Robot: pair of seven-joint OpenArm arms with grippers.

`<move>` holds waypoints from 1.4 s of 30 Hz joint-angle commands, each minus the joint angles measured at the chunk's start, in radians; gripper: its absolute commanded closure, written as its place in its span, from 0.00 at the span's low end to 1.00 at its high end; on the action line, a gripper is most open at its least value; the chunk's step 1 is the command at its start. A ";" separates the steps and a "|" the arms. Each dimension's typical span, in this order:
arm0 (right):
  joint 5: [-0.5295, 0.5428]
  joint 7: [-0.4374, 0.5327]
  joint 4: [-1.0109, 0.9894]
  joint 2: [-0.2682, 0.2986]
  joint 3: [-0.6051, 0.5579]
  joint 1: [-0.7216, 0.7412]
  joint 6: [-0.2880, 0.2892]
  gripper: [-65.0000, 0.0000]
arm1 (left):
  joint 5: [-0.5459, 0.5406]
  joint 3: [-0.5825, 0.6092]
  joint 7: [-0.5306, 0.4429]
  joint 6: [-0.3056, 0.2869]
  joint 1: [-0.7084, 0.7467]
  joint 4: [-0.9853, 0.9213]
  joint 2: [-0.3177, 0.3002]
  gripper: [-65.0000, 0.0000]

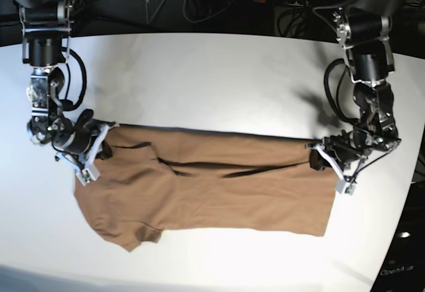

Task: Fold the T-shirt properly
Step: 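Pull both grippers back toward the robot, laying the folded edge flat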

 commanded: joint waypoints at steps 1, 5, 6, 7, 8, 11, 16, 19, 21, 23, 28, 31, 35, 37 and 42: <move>-0.013 -0.047 0.002 0.012 -0.001 -0.001 0.012 0.99 | -0.007 -0.002 -0.017 -0.003 -0.004 0.014 -0.014 0.96; -0.013 -0.046 0.004 0.030 0.002 -0.024 0.012 0.99 | 0.059 -0.010 -0.017 -0.003 0.030 0.021 -0.012 0.96; -0.013 -0.046 0.004 0.032 0.004 -0.026 0.012 0.99 | 0.063 -0.010 -0.017 -0.003 0.046 0.024 -0.012 0.96; -0.013 -0.046 0.004 0.032 0.005 -0.027 0.012 0.99 | 0.068 -0.010 -0.017 -0.003 0.058 0.026 -0.012 0.96; -0.013 -0.046 0.004 0.035 0.005 -0.037 0.012 0.99 | 0.067 -0.010 -0.018 -0.003 0.070 0.026 -0.012 0.96; -0.013 -0.038 0.004 0.050 0.004 -0.046 0.012 0.99 | 0.067 -0.011 -0.017 -0.003 0.090 0.026 -0.014 0.96; -0.013 -0.020 0.004 0.076 0.007 -0.070 0.012 0.99 | 0.067 -0.011 -0.007 -0.003 0.162 0.077 -0.014 0.96; -0.013 -0.020 0.004 0.087 0.007 -0.081 0.012 0.99 | 0.060 -0.013 0.036 -0.003 0.225 0.155 -0.014 0.96; -0.013 -0.020 0.004 0.088 0.007 -0.083 0.012 0.99 | 0.067 -0.013 0.056 -0.003 0.265 0.213 -0.009 0.96; -0.013 -0.018 0.005 0.088 0.007 -0.099 0.012 0.99 | 0.065 -0.013 0.062 -0.003 0.314 0.279 -0.009 0.96; -0.013 -0.018 0.096 0.098 0.008 -0.175 0.012 0.99 | 0.068 -0.013 0.062 -0.003 0.395 0.374 -0.009 0.96; -0.013 -0.018 0.157 0.101 0.010 -0.225 0.012 0.99 | 0.068 -0.013 0.066 -0.003 0.415 0.400 -0.008 0.96; -0.013 -0.018 0.203 0.101 0.060 -0.293 0.012 0.99 | 0.060 -0.013 0.102 -0.003 0.445 0.446 -0.006 0.96; -0.013 -0.018 0.225 0.101 0.090 -0.325 0.012 0.99 | 0.060 -0.013 0.109 -0.003 0.471 0.485 -0.006 0.96; -0.013 -0.012 0.260 0.101 0.137 -0.389 0.012 0.99 | 0.068 -0.013 0.109 -0.003 0.521 0.545 0.014 0.96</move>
